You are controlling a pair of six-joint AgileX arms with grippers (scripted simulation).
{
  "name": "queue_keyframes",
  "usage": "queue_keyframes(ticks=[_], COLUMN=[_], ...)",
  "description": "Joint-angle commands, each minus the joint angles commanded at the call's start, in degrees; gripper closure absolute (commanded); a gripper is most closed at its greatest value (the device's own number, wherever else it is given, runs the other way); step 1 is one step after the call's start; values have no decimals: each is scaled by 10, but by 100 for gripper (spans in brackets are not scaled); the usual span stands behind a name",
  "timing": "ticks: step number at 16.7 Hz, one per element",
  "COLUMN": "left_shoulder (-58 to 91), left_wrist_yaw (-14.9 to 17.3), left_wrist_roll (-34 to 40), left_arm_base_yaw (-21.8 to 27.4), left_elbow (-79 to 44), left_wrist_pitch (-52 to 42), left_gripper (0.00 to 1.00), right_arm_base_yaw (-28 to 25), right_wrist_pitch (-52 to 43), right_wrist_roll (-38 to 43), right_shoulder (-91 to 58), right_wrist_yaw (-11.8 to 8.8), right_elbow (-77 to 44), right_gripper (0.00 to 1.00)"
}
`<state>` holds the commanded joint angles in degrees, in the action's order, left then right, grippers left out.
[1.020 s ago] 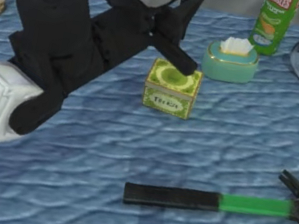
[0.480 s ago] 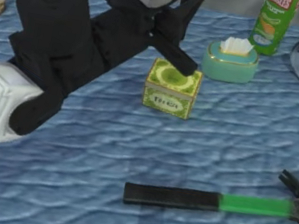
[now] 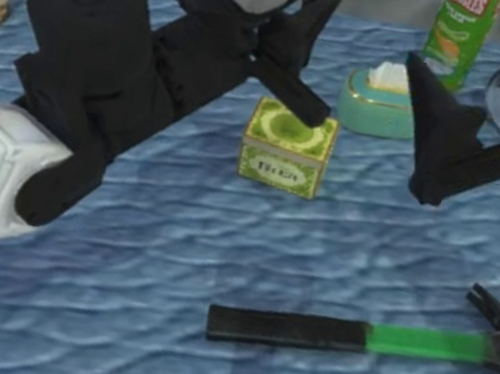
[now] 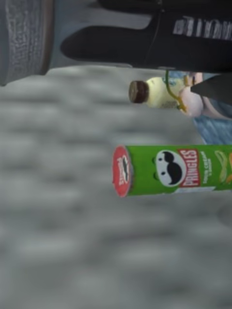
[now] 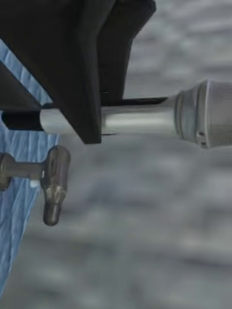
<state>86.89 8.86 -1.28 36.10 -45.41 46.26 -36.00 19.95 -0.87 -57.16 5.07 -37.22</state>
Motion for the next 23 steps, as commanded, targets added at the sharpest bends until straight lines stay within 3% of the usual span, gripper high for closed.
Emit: queue_keyframes(ticks=[5, 12, 23], left_shoulder=[0, 0, 0], left_wrist_yaw=[0, 0, 0], left_wrist_roll=[0, 0, 0], left_arm_base_yaw=[0, 0, 0], left_elbow=[0, 0, 0], left_wrist_pitch=[0, 0, 0], left_gripper=[100, 100, 100], right_arm_base_yaw=[-63, -63, -46], right_wrist_pitch=[29, 32, 81], right_wrist_roll=[-5, -5, -5], right_shoulder=[-96, -106, -331], right_wrist_yaw=[9, 8, -6], right_elbow=[-60, -68, -243], right_gripper=[0, 0, 0])
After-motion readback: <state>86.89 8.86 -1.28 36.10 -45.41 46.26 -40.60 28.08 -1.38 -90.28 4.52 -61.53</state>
